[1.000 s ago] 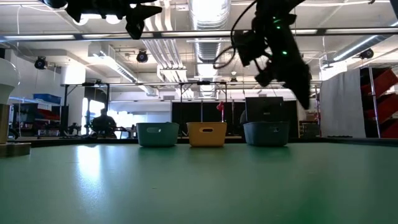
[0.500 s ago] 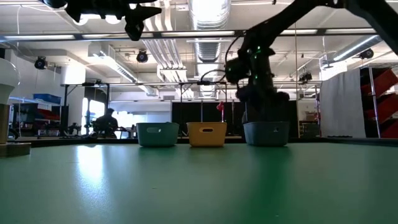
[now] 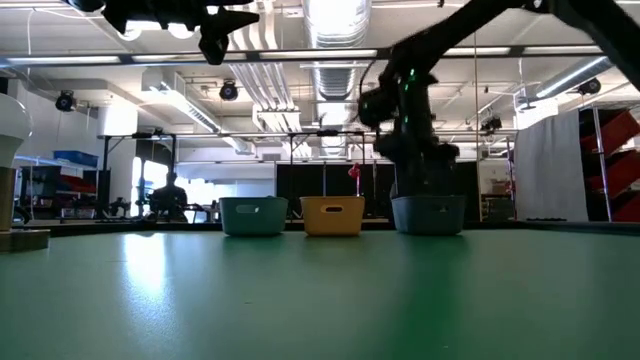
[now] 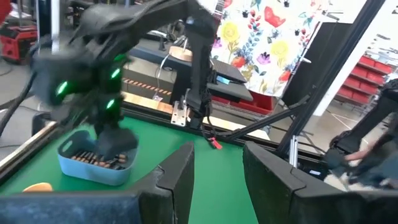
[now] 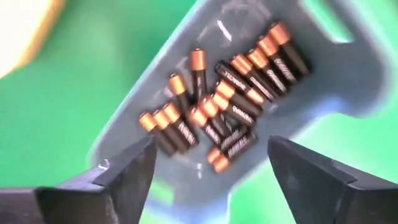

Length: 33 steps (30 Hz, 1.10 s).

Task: Sort batteries
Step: Put the small brown battery into the gray bin

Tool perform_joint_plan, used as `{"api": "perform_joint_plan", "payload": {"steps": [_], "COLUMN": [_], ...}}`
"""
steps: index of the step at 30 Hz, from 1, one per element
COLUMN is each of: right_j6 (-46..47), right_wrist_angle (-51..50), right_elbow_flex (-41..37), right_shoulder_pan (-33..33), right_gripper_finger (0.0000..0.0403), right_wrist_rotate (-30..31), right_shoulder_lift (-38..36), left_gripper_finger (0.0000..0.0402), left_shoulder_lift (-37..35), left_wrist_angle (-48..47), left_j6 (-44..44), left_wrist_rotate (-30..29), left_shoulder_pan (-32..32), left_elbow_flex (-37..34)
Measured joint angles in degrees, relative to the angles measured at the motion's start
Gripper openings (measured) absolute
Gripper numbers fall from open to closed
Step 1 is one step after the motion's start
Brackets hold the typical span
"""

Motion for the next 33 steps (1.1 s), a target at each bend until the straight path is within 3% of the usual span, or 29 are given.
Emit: {"api": "perform_joint_plan", "payload": {"steps": [9,15,21,27,30,33], "right_j6": [-8.4,-9.9,2.3,14.2,19.1,21.9], "right_wrist_angle": [1.9,13.1,14.4,3.1,0.0,-1.3], "right_elbow_flex": [-2.9,-13.6,-25.5,-37.0,-40.8,-44.1], "right_shoulder_pan": [8.8,18.4,26.0,31.9,35.7,40.3], "right_gripper_finger": [0.0324,0.0314,0.0296,0.0299,0.0303,0.0301], "right_wrist_rotate": [7.2,7.7,9.2,1.5,-3.4,-4.5], "right_shoulder_lift": [-15.4,-26.0,-35.3,-40.3,-40.1,-38.4], "left_gripper_finger": [0.0117,0.0117,0.0117,0.0117,0.0117,0.0117], "left_shoulder_lift": [0.0,0.0,0.0,0.1,0.7,1.4], "left_wrist_angle": [0.6,1.0,-4.8,-16.3,-21.3,-25.5], "left_j6": [0.0,0.2,0.1,4.5,7.2,9.1], "left_wrist_rotate": [-5.2,-6.6,-6.6,-6.6,-7.6,-8.9], "left_shoulder_pan": [0.4,0.4,0.4,0.2,0.2,0.2], "left_elbow_flex": [0.0,0.0,0.0,0.0,0.0,0.0]}}
